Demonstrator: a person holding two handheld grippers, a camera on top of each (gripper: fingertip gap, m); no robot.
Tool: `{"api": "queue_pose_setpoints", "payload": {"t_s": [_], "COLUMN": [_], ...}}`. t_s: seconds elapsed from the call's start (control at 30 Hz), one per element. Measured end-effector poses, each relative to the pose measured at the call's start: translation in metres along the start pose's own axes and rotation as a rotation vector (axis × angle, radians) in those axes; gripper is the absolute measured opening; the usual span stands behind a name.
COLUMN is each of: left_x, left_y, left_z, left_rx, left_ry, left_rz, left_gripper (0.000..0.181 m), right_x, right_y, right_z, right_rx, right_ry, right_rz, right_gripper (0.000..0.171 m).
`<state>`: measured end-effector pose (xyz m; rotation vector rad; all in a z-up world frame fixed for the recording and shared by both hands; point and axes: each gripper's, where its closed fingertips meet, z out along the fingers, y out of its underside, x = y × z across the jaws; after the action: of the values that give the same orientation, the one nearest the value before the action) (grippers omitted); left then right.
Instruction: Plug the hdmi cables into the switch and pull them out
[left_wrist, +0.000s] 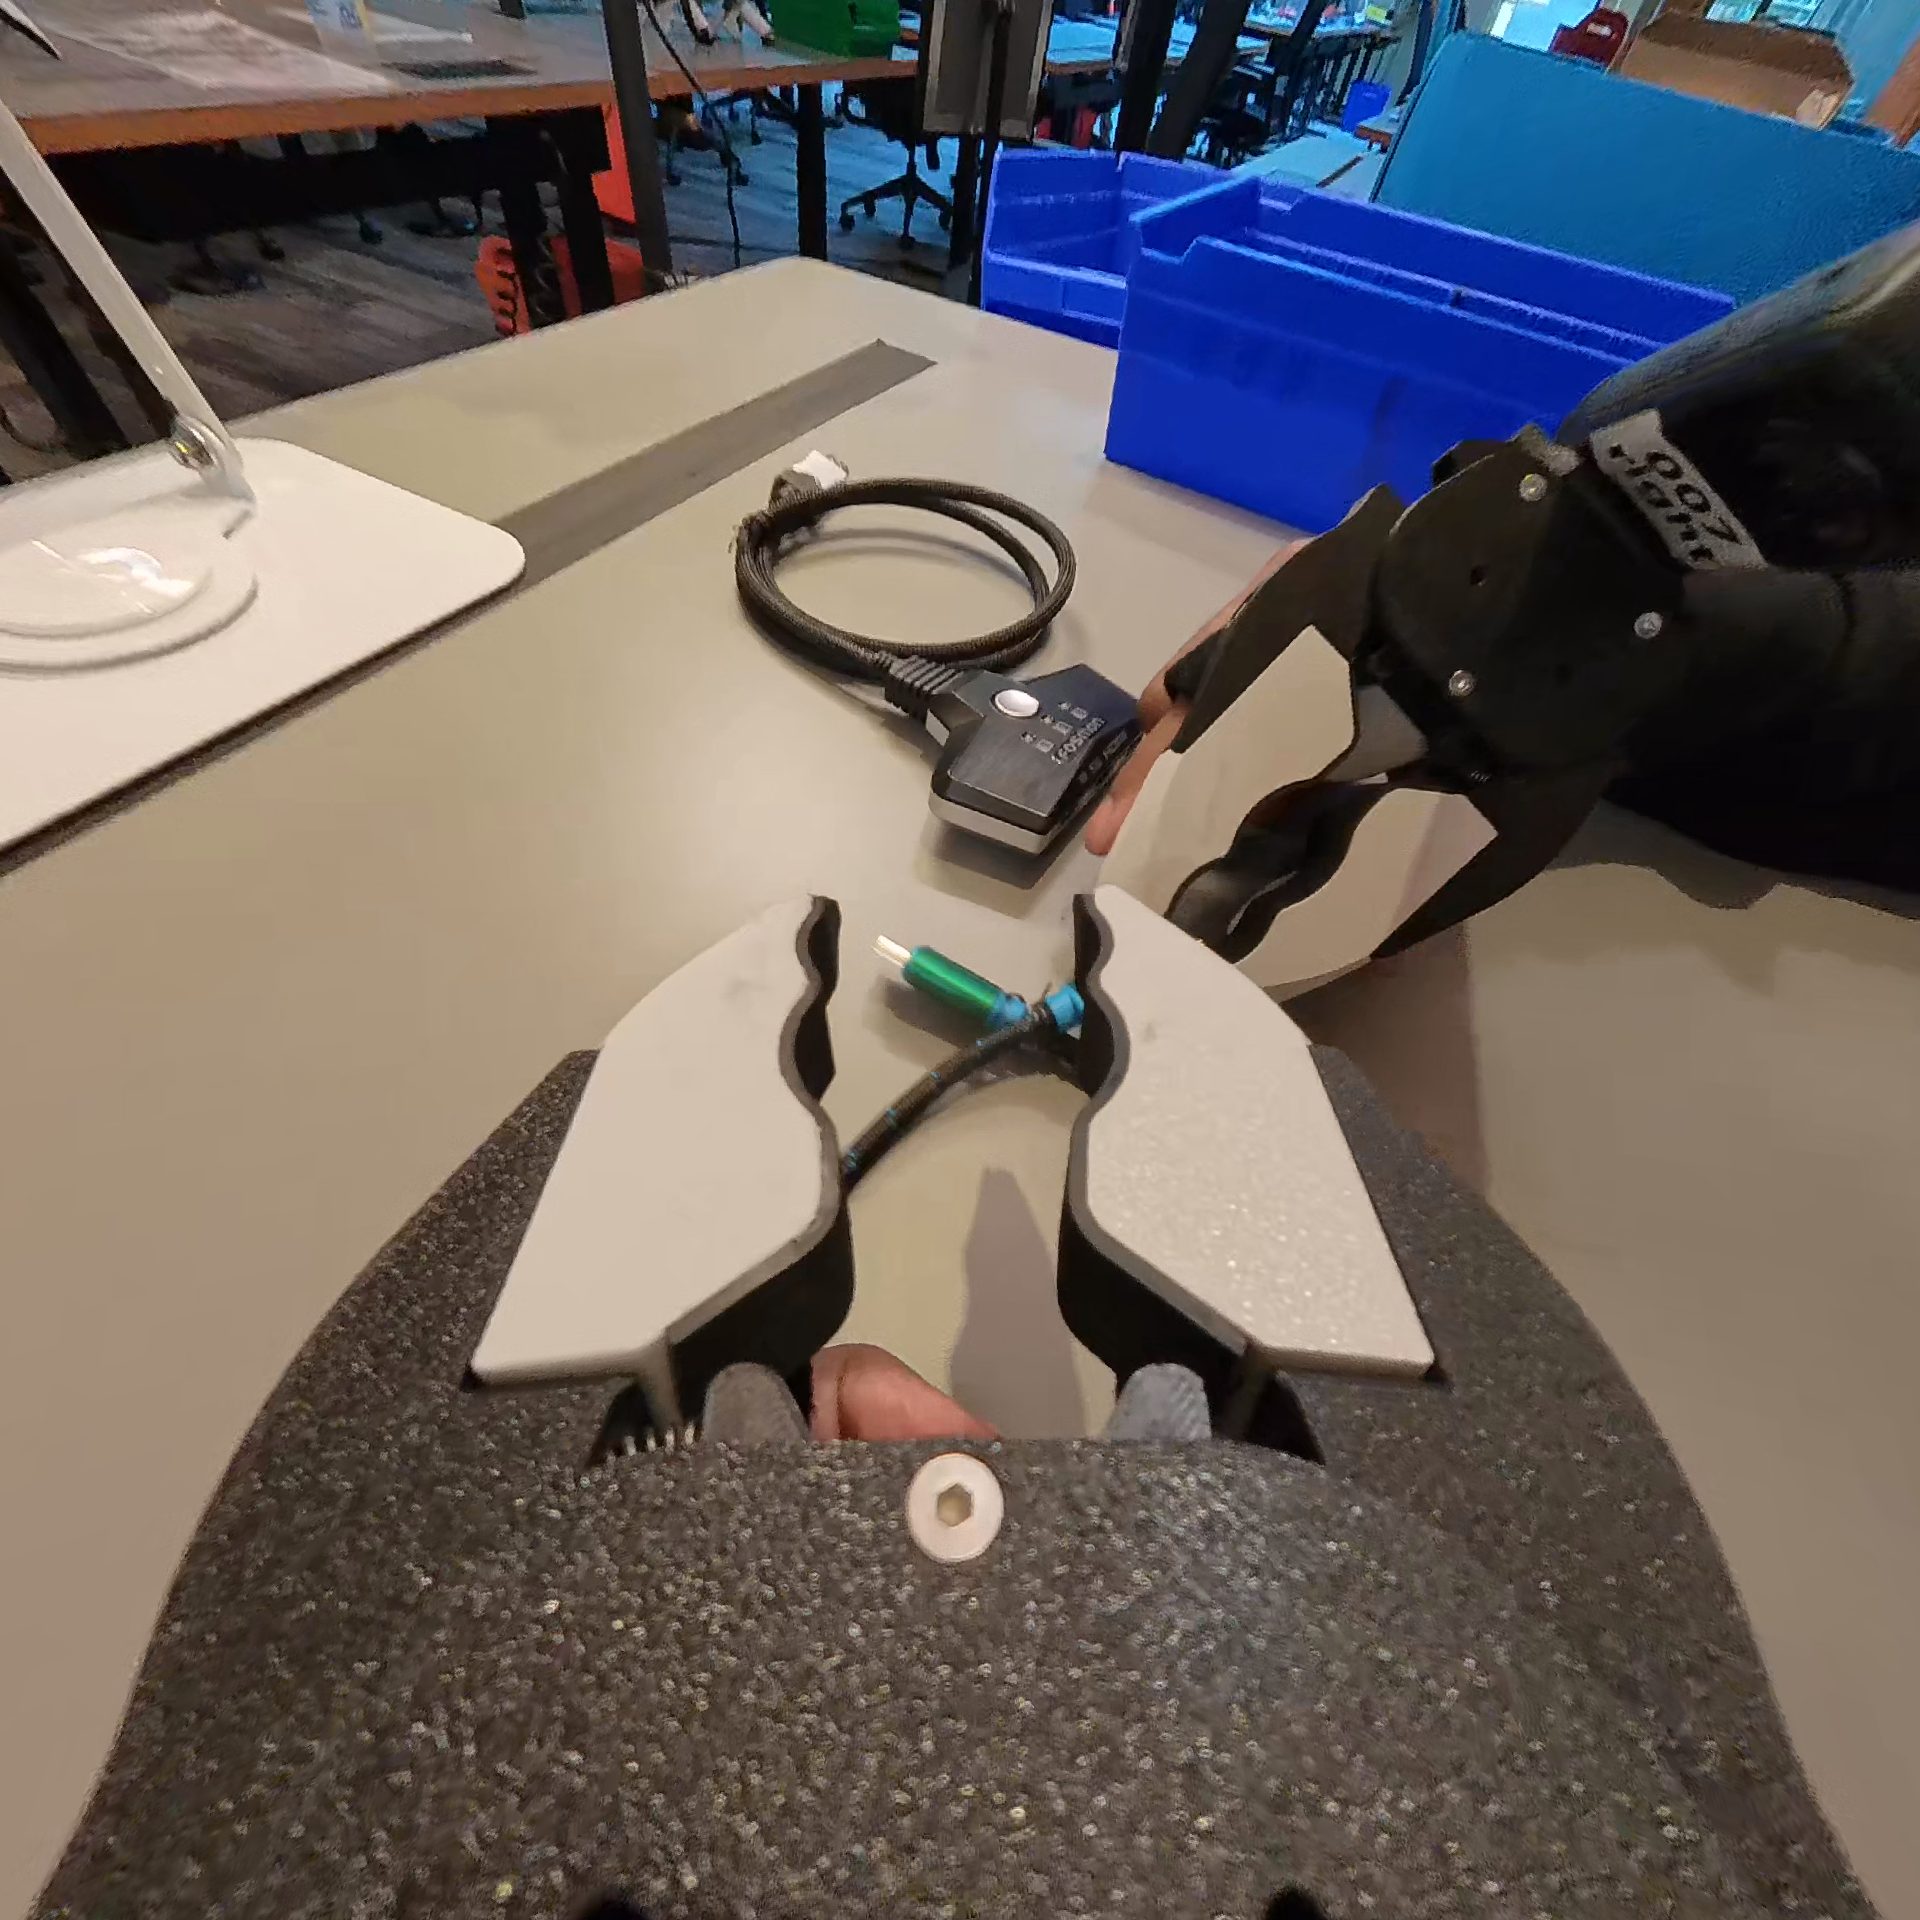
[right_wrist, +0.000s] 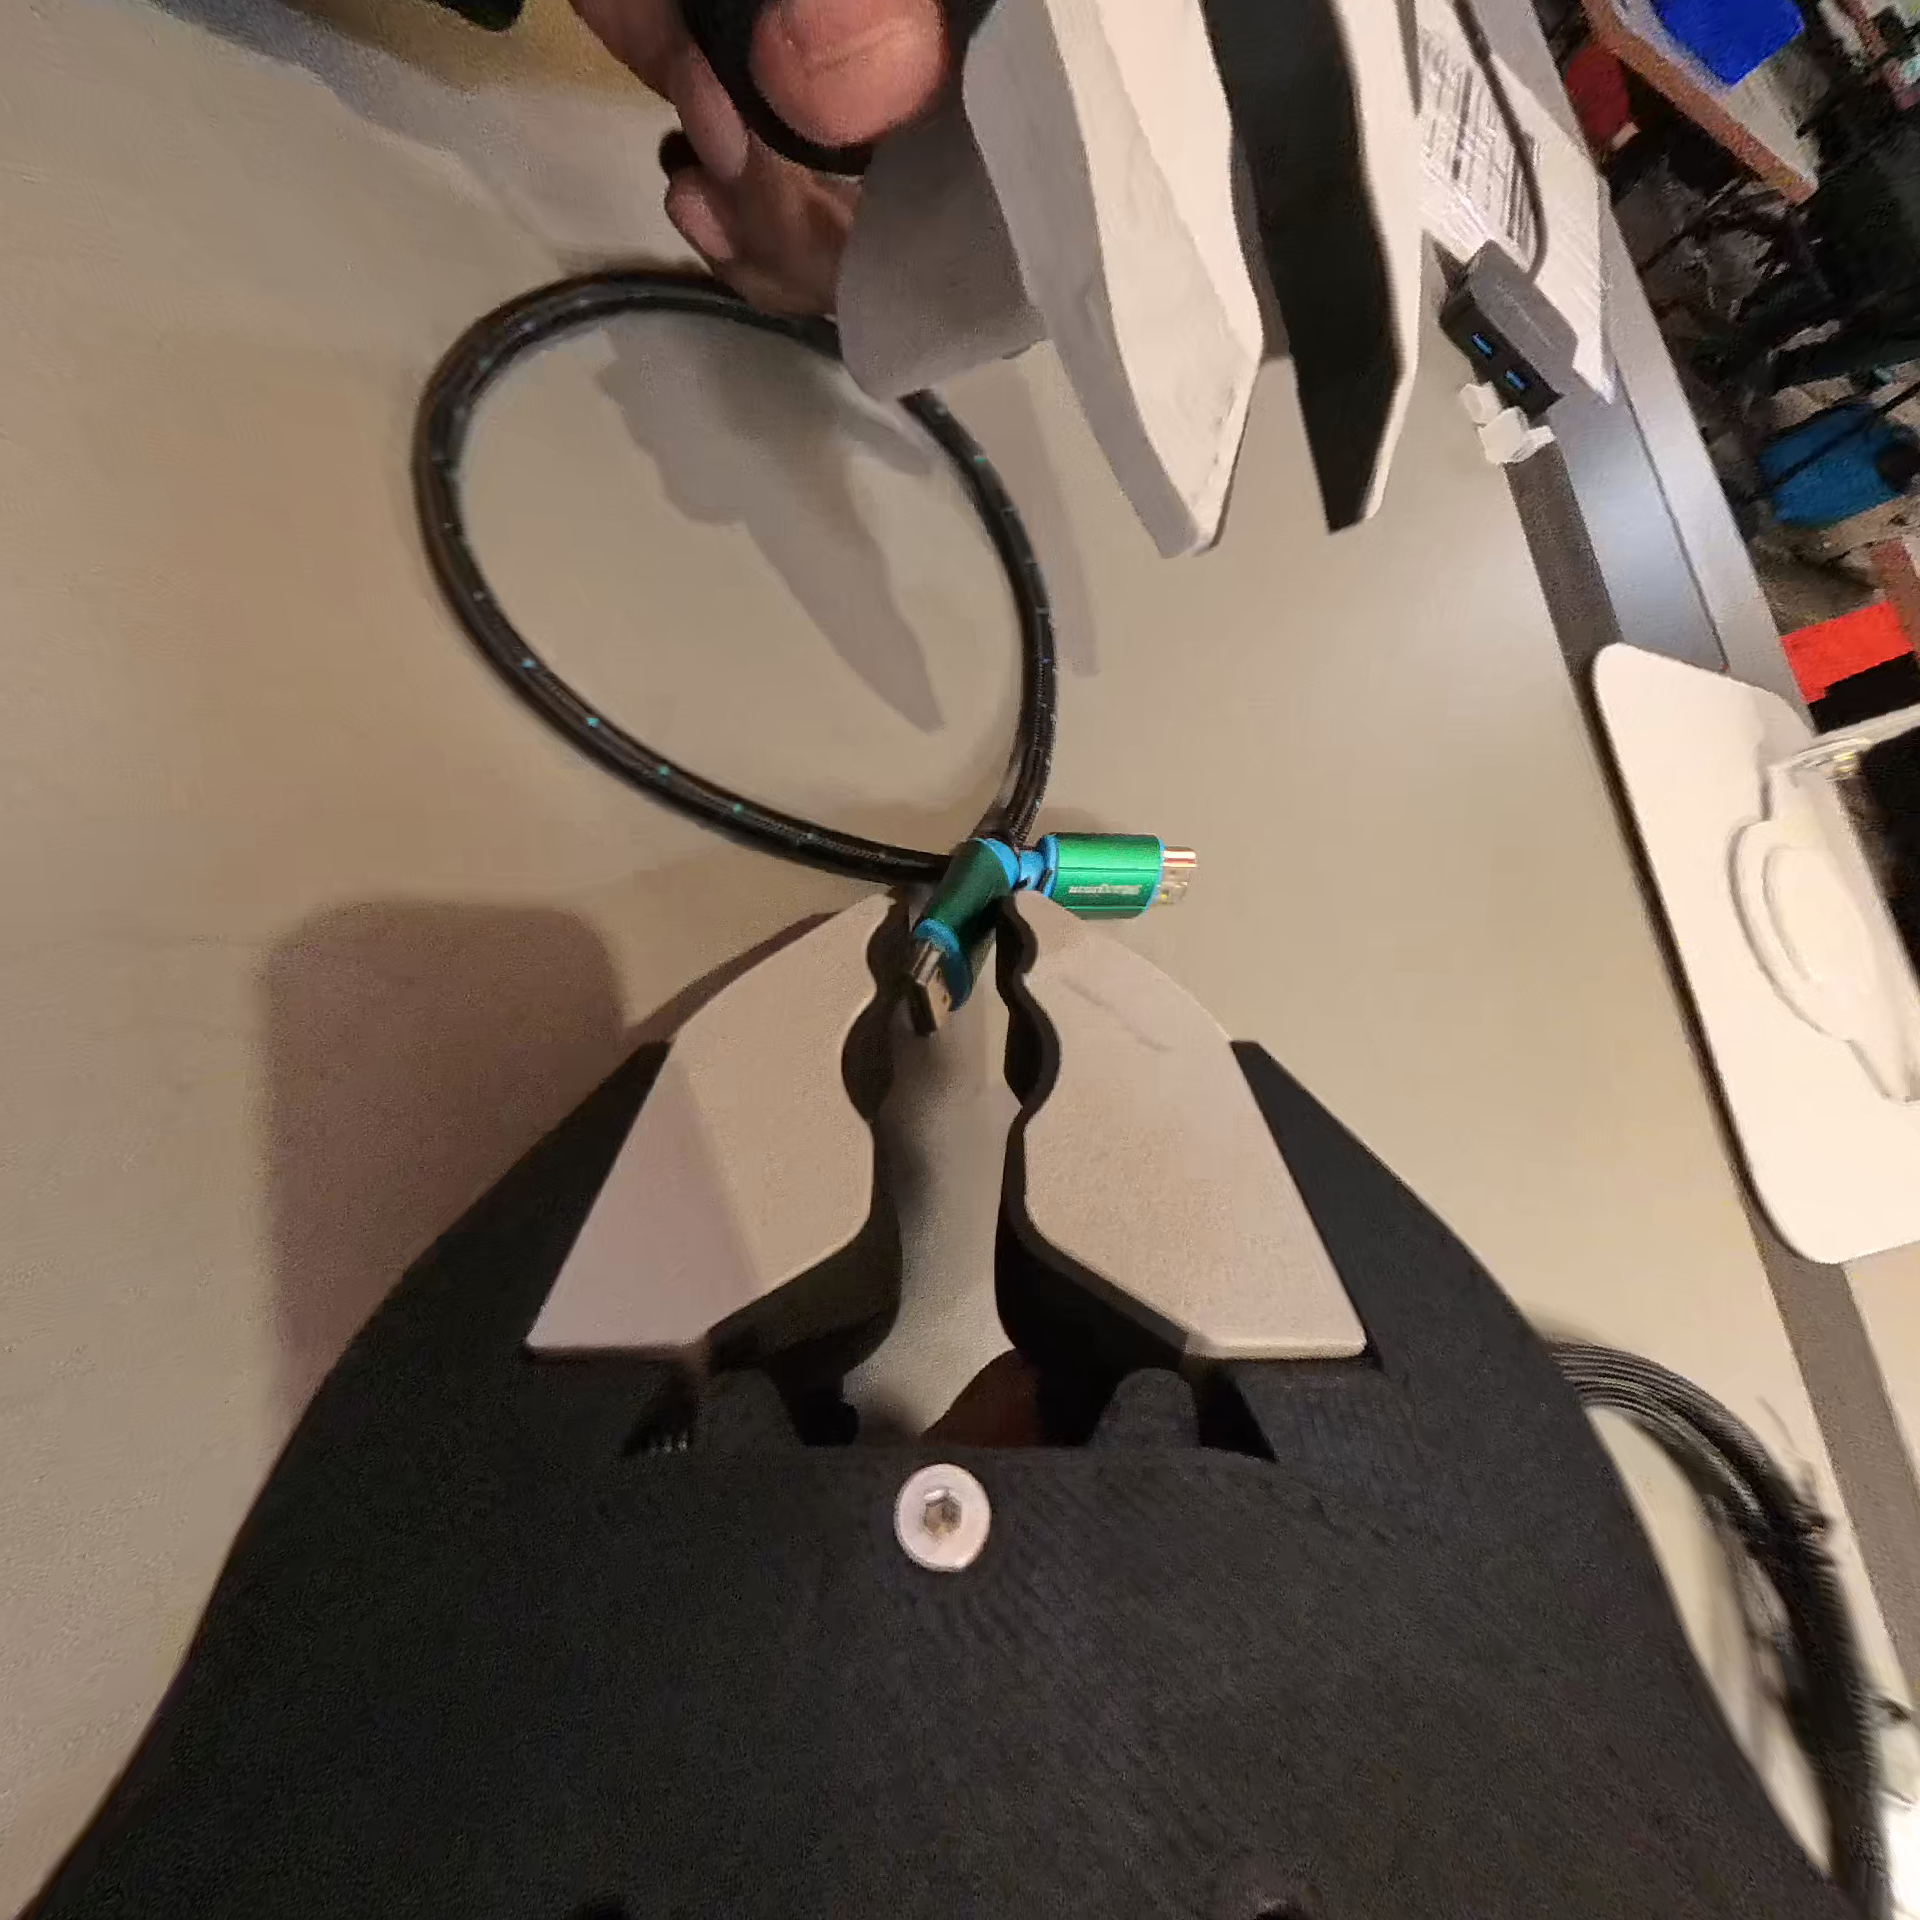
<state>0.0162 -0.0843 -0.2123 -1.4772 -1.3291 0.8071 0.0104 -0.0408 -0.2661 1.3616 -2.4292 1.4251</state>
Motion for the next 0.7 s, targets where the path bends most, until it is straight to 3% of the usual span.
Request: {"api": "queue_pose_setpoints", "payload": {"t_s": [0.03, 0.23, 0.33, 0.47, 0.7], "left_x": [-0.001, -0.005, 0.009, 0.054, 0.094], "left_y": [-0.004, -0.026, -0.033, -0.022, -0.016], "left_z": [-0.003, -0.024, -0.025, -0.008, 0.005], "left_rx": [0.015, 0.105, 0.167, 0.147, 0.122], "left_ry": [-0.006, -0.047, 0.046, 0.305, 0.586], "left_rz": [0.012, 0.107, 0.082, 0.004, -0.242], "left_gripper": [0.044, 0.044, 0.040, 0.040, 0.050], "right_x": [0.000, 0.002, -0.005, -0.010, -0.001], "right_y": [-0.002, -0.039, -0.050, -0.058, -0.081], "right_z": [-0.003, -0.039, -0.049, -0.050, -0.074], "right_rx": [0.017, 0.258, 0.319, 0.373, 0.587], "right_ry": [-0.019, -0.297, -0.455, -0.517, -0.478], "right_rz": [0.035, 0.424, 0.578, 0.609, 0.525], "right_gripper": [0.014, 0.012, 0.011, 0.011, 0.011]}}
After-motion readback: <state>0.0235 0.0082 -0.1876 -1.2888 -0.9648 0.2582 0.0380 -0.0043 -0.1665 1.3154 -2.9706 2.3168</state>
